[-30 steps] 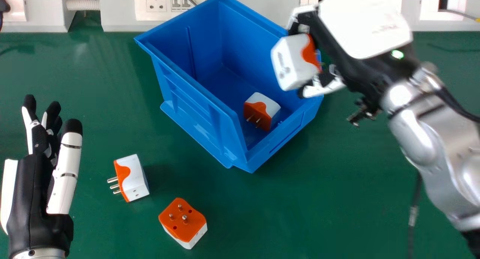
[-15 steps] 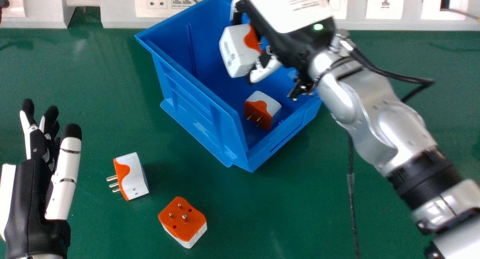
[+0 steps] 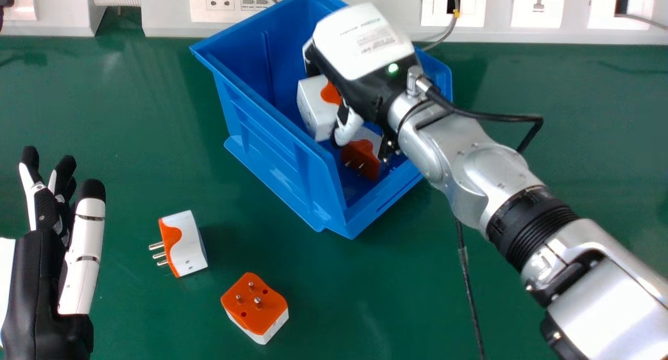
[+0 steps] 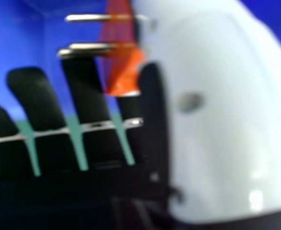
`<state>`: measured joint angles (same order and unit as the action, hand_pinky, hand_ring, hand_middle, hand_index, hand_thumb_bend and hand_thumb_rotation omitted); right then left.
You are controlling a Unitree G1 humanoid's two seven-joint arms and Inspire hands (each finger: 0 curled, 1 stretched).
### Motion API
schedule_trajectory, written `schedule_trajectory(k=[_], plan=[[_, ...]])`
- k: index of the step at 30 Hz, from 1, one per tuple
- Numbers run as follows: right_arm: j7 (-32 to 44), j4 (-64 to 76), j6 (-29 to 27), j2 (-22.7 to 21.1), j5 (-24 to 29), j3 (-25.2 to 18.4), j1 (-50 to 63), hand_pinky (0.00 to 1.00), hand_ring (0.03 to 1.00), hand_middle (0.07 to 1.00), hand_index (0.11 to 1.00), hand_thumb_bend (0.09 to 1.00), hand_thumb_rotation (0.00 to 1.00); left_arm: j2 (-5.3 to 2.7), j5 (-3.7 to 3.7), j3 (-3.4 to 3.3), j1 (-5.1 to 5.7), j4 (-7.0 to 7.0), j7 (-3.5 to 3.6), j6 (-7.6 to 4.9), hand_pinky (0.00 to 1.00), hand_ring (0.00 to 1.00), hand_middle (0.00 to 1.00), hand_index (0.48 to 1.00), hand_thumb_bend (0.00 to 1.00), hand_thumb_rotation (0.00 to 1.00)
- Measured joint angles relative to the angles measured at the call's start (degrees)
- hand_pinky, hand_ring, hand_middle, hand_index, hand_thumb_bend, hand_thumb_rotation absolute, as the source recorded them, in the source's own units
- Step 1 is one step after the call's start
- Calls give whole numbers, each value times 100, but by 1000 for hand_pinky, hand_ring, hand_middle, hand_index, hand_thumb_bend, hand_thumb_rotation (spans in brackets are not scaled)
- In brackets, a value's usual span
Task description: Pick all objects and put in blue box
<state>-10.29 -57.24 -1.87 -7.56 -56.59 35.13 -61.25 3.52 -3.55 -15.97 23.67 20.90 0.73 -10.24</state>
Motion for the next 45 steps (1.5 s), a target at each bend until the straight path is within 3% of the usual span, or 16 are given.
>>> schedule_trajectory(k=[5, 10, 12, 14, 16, 18, 19, 21, 24, 26, 32, 36, 45], plan=[[-34, -379, 107, 110, -8, 217, -10, 92, 152, 469, 478, 526, 0, -88, -15, 40, 97, 84, 1, 1, 1000, 1000, 983, 981, 419, 797], [-67, -414, 121, 133, 22, 301, -10, 113, 184, 445, 494, 521, 0, -100, -98, 55, 139, 83, 26, 0, 1000, 1000, 985, 981, 450, 801], [-54, -428, 132, 197, 266, 200, -10, 167, 269, 431, 507, 517, 0, -100, -98, 65, 136, 84, 25, 1, 1000, 1000, 986, 981, 442, 805], [-126, -429, 127, 217, 328, 151, -9, 283, 398, 474, 492, 517, 5, -100, -94, 101, 124, 97, 20, 8, 1000, 1000, 986, 983, 428, 805], [-325, -425, 111, 210, 288, 193, -10, 345, 451, 484, 493, 518, 8, -99, -90, 105, 113, 110, 6, 27, 1000, 1000, 989, 987, 422, 809], [-427, -423, 107, 189, 273, 252, -10, 408, 506, 575, 493, 509, 115, -99, -90, 104, 94, 112, -1, 36, 1000, 1000, 981, 978, 444, 805], [-437, -423, 107, 177, 257, 284, -10, 446, 540, 618, 587, 573, 196, -99, -90, 104, 80, 112, -5, 36, 1000, 1000, 979, 978, 450, 809], [-437, -420, 109, 155, 242, 317, -9, 551, 654, 716, 712, 621, 272, -99, -68, 105, 54, 111, -20, 36, 1000, 1000, 976, 975, 468, 812], [-434, -335, 108, 89, 252, 327, -7, 634, 744, 797, 795, 634, 293, -99, 65, 108, 15, 111, -98, 38, 993, 992, 968, 966, 472, 810], [-434, -273, 110, 44, 256, 324, -7, 662, 774, 823, 822, 640, 291, -99, 133, 115, -3, 108, -128, 39, 983, 985, 965, 962, 449, 803], [-304, 79, 121, -38, 311, 277, 12, 669, 781, 825, 827, 643, 240, -98, 246, 143, -70, 109, -178, 58, 975, 981, 965, 962, 430, 815], [-305, 289, 126, -107, 371, 267, 31, 674, 785, 830, 830, 651, 222, -96, 301, 147, -105, 109, -211, 120, 986, 990, 968, 961, 427, 814], [-293, 580, 139, -278, 427, 255, 188, 678, 805, 844, 841, 676, 237, -97, 302, 158, -177, 130, -225, 245, 996, 998, 975, 966, 443, 815]])
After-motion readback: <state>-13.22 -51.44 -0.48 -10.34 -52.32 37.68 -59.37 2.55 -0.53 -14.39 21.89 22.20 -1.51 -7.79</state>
